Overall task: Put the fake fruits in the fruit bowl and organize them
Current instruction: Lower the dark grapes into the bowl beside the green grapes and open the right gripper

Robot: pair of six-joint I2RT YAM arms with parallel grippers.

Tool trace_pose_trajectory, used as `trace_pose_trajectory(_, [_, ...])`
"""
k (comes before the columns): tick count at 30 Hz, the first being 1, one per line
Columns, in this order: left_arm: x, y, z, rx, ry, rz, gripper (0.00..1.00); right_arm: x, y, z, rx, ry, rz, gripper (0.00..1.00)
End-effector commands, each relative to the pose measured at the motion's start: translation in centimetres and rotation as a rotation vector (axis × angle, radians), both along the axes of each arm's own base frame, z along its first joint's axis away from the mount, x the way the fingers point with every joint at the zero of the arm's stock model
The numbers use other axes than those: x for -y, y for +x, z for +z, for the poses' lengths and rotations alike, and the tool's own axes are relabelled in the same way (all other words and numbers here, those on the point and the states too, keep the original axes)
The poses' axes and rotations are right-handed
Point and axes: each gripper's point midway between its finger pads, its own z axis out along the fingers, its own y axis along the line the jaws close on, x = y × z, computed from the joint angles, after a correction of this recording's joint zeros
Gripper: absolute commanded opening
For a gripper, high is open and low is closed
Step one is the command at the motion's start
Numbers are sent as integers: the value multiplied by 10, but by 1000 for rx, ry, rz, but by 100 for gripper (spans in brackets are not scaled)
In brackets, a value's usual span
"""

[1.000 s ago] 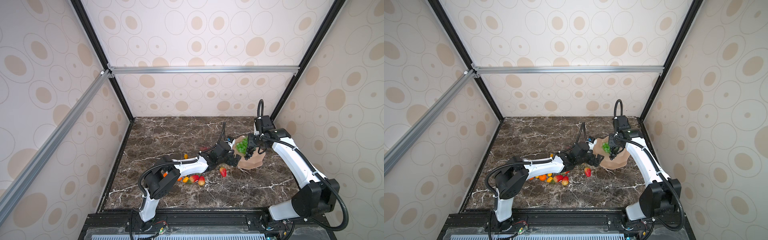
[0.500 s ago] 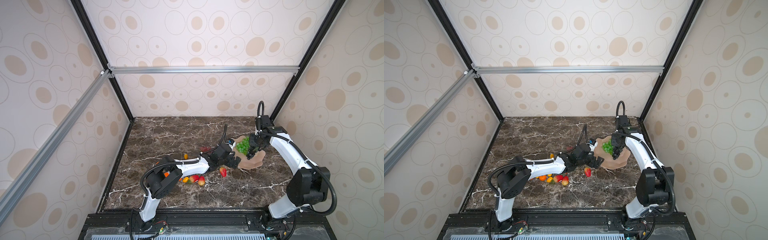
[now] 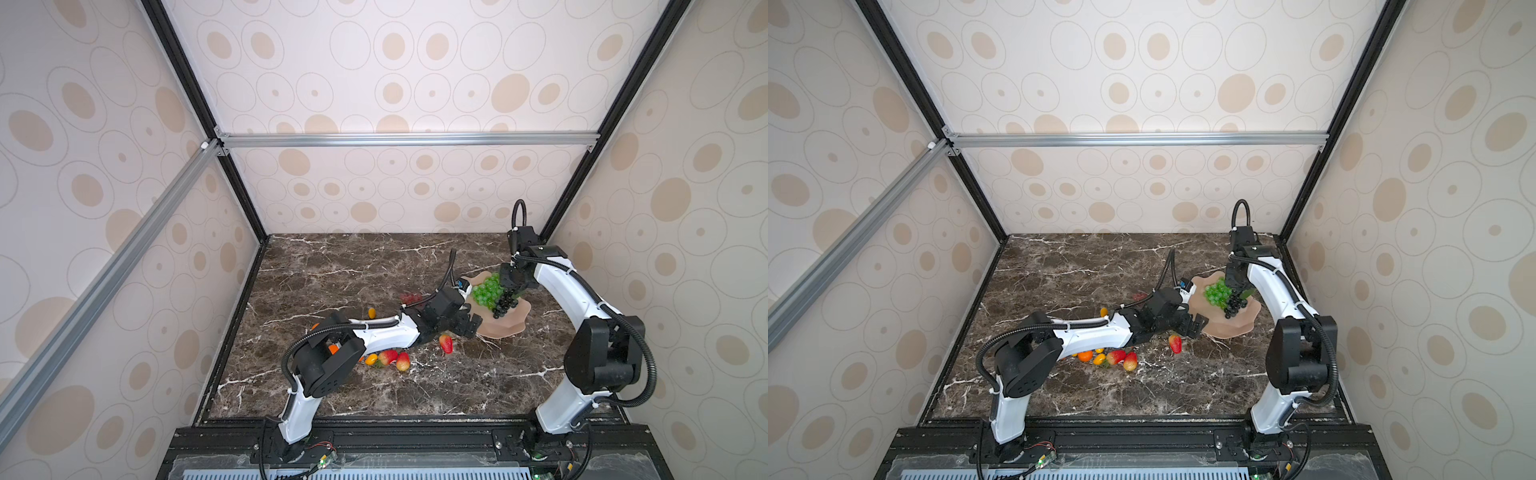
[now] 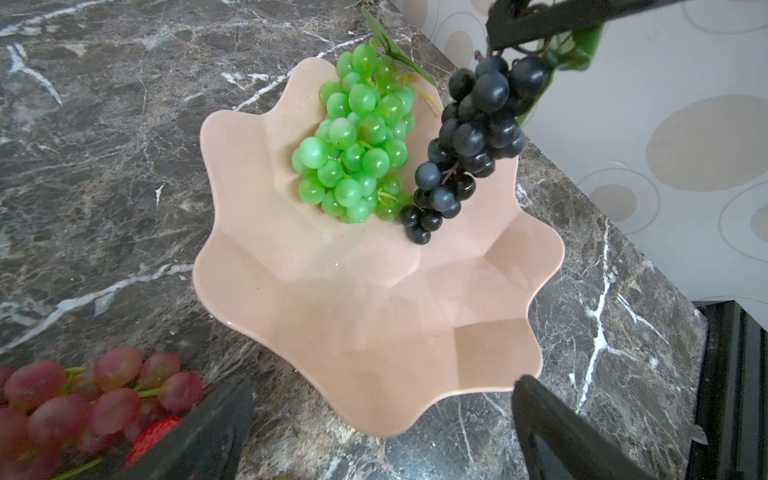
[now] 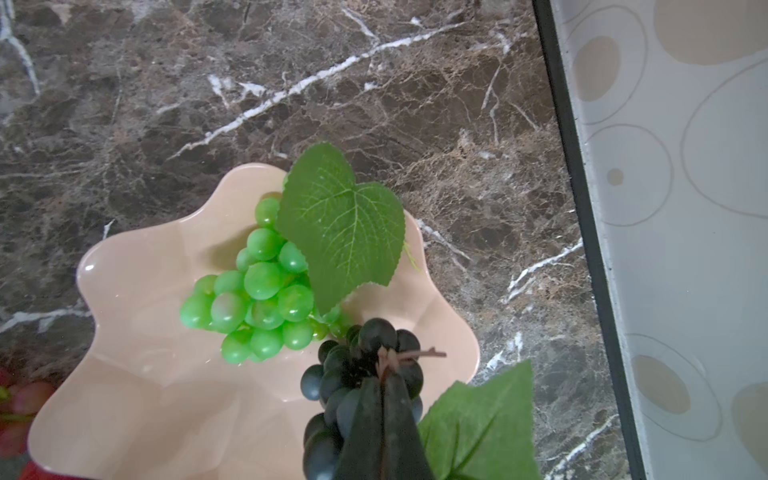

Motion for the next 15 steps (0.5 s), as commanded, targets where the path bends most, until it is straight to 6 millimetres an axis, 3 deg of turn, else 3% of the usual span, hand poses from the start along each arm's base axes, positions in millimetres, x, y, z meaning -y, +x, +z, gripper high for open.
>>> trace_pose_trajectory(1, [9,-2,13,17,-21,-15,98,18,-1,-3,-46,-87,-34,0])
trace_pose_trajectory(15, [10,-3,13,13,-14,-23,98,28,12,-26,-110,-140,-42,0])
